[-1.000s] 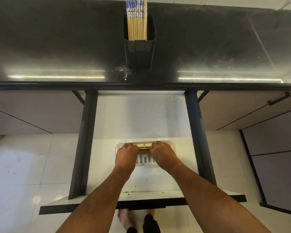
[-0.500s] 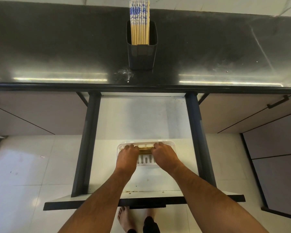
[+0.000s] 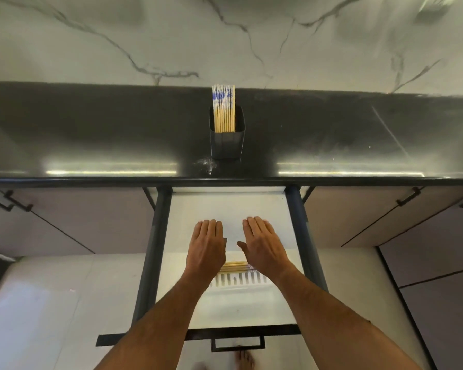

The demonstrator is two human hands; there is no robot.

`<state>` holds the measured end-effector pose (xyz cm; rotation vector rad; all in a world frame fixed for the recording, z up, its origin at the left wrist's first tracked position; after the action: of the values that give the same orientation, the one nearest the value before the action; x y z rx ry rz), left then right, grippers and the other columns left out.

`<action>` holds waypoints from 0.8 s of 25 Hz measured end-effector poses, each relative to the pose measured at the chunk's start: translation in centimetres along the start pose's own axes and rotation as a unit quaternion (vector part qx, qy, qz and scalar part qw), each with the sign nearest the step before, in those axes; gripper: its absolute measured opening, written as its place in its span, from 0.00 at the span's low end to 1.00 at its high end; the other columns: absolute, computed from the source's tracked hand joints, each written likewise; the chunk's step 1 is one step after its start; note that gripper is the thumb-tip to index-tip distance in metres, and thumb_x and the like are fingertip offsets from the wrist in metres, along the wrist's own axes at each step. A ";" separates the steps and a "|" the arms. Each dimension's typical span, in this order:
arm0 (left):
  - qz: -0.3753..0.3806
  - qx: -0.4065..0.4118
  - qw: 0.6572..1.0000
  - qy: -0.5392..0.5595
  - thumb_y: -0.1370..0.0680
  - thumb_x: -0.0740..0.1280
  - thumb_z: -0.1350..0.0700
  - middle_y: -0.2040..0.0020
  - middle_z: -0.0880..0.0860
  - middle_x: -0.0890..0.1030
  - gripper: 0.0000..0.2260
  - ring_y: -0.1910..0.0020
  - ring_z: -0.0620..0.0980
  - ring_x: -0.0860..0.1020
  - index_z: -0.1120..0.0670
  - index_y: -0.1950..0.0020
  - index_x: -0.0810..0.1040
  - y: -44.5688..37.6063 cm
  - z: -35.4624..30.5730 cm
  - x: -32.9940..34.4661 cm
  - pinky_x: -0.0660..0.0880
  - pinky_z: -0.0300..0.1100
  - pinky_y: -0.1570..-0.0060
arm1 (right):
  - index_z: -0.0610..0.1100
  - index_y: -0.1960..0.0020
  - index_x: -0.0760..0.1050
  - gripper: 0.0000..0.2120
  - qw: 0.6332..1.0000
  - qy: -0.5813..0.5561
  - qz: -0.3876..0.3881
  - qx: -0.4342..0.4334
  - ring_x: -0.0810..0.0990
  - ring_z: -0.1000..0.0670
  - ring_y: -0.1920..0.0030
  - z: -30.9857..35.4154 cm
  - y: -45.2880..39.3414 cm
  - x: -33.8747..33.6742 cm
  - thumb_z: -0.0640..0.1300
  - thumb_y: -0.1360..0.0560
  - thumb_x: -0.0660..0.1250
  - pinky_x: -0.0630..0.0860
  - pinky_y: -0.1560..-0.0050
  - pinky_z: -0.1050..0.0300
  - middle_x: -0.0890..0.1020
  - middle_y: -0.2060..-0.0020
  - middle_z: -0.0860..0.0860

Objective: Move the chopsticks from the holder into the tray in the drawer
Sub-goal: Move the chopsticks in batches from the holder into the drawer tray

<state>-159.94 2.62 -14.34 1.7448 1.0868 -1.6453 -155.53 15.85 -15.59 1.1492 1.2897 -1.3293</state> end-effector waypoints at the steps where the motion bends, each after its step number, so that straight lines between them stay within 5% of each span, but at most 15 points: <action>1: -0.017 0.001 1.000 -0.006 0.20 0.69 0.50 0.37 0.59 0.81 0.20 0.37 0.60 0.79 0.60 0.33 0.77 -0.6 0.1 -1.6 0.72 0.55 0.30 | 0.40 0.28 0.72 0.30 1.000 0.012 -0.010 0.006 0.77 0.38 0.32 0.0 -0.6 -1.5 0.59 0.21 0.65 0.72 0.30 0.42 0.77 0.32 0.41; 8: -0.075 0.010 0.996 -0.050 0.15 0.55 0.44 0.22 0.57 0.66 0.27 0.21 0.59 0.62 0.57 0.20 0.61 -6.4 1.3 -11.9 0.54 0.55 0.21 | 0.40 0.23 0.64 0.33 0.994 0.085 -0.068 0.019 0.68 0.39 0.25 -0.3 -6.5 -12.7 0.62 0.18 0.58 0.63 0.24 0.40 0.70 0.25 0.41; 13: -0.145 0.019 0.988 -0.046 0.18 0.62 0.47 0.30 0.57 0.74 0.24 0.28 0.57 0.70 0.58 0.26 0.68 -11.3 2.0 -18.9 0.58 0.53 0.22 | 0.40 0.24 0.65 0.32 0.989 0.095 -0.114 0.025 0.69 0.40 0.27 -0.7 -11.4 -19.3 0.60 0.19 0.59 0.66 0.25 0.41 0.73 0.28 0.41; 20: -0.162 0.031 0.986 -0.034 0.19 0.64 0.49 0.31 0.54 0.73 0.22 0.30 0.52 0.70 0.55 0.27 0.67 -19.7 2.4 -21.1 0.58 0.50 0.22 | 0.39 0.25 0.66 0.30 0.986 0.092 -0.140 0.012 0.71 0.41 0.28 -3.2 -19.3 -22.1 0.58 0.19 0.62 0.68 0.27 0.42 0.74 0.29 0.41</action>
<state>-176.38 7.25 9.05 1.5993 1.3561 -1.9336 -171.55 19.66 8.88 1.1604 1.6211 -1.4692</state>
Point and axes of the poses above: each hand's wrist, its own y-axis away from the middle knuckle, its own x-axis out of the palm, z = x × y, the point moved 7 cm from there along -y, towards the middle knuckle
